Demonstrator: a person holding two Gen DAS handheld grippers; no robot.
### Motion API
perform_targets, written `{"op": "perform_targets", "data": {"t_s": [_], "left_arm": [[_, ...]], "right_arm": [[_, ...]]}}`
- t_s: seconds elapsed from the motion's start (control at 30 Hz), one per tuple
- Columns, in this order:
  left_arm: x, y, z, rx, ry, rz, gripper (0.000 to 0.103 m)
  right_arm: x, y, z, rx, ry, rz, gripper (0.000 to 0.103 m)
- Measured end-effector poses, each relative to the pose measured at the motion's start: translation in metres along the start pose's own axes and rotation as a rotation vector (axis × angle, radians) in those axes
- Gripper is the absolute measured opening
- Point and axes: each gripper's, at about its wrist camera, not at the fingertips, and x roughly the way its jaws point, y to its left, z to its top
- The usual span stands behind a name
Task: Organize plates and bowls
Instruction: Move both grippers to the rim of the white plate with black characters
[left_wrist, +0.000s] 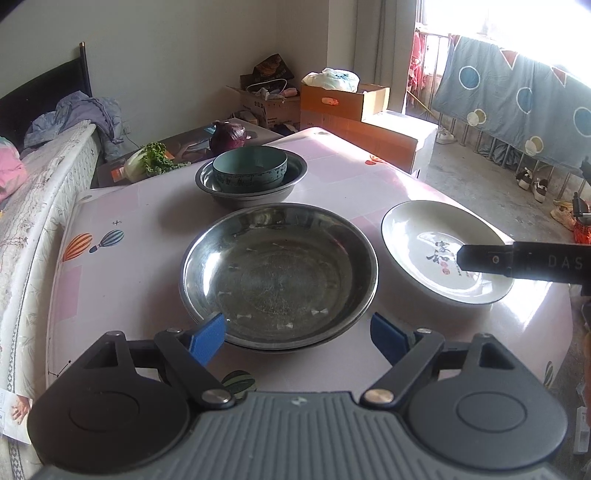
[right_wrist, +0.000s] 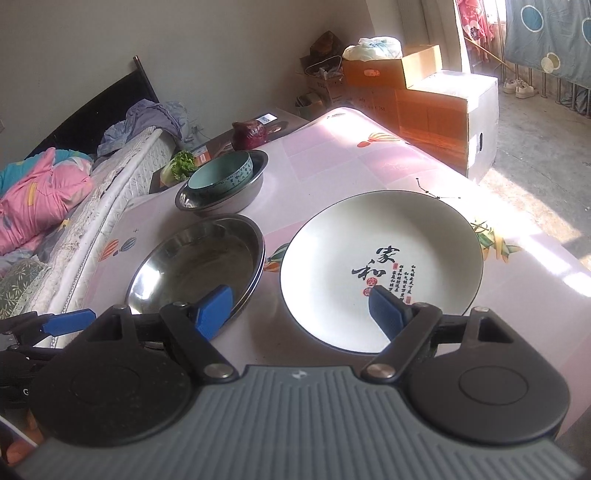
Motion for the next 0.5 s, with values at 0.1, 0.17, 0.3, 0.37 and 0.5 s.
{"op": "perform_targets", "data": {"t_s": [0.1, 0.17, 0.3, 0.37, 0.5], "left_arm": [[-0.001, -0.011, -0.004, 0.011, 0.016, -0.026, 0.087], [-0.003, -0.016, -0.009, 0.010, 0.021, -0.045, 0.087], [-0.004, -0.028, -0.018, -0.001, 0.025, -0.092, 0.087], [-0.004, -0.033, -0.021, -0.007, 0.021, -0.122, 0.087], [0.002, -0.046, -0.023, 0.004, 0.025, -0.164, 0.087]], "right_arm": [[-0.011, -0.015, -0.006, 0.017, -0.021, -0.006, 0.082], [-0.020, -0.025, -0.010, 0.033, -0.035, -0.012, 0.082], [-0.035, -0.046, -0.019, 0.073, -0.058, -0.023, 0.082], [-0.043, -0.059, -0.025, 0.095, -0.070, -0.034, 0.082], [-0.052, -0.085, -0.034, 0.134, -0.090, -0.053, 0.082]]}}
